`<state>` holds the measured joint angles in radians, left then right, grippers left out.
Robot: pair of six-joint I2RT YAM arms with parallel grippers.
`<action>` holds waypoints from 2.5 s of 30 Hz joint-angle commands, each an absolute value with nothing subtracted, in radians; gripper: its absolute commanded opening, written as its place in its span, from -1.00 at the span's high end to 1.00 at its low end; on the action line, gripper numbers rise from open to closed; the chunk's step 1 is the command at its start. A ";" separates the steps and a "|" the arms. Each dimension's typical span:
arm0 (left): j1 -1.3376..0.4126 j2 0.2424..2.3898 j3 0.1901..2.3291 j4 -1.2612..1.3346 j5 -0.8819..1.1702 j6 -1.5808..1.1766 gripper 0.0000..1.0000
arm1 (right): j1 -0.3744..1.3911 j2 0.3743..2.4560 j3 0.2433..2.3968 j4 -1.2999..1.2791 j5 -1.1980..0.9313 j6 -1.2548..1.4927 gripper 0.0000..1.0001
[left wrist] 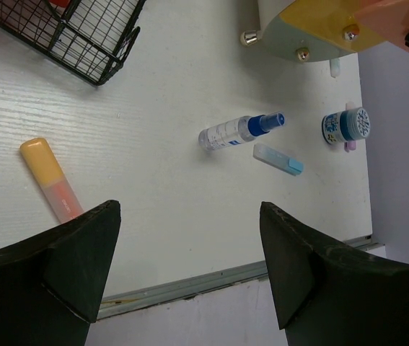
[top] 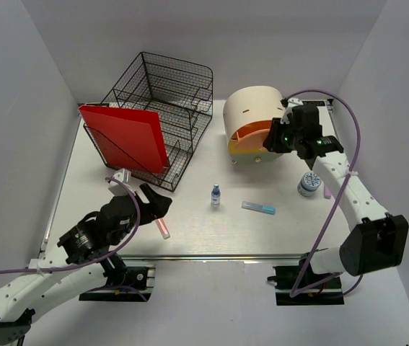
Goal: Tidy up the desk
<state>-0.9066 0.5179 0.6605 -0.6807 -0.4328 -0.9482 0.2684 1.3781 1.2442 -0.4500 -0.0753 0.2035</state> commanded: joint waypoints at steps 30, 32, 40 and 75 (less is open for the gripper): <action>-0.904 0.572 0.652 -0.785 -0.483 -1.012 -0.77 | 0.259 1.154 1.086 -0.517 -0.313 -0.047 -0.78; -0.904 0.600 0.644 -0.784 -0.479 -1.014 -0.76 | 0.259 1.128 1.074 -0.538 -0.365 -0.099 -0.78; -0.914 0.796 0.649 -0.435 -0.293 -0.692 -0.18 | 0.249 1.043 1.043 -0.659 -0.529 -0.325 0.62; -0.913 1.583 1.075 -0.233 -0.091 -0.138 -0.94 | 0.140 0.911 0.991 -0.732 -0.569 -0.362 0.98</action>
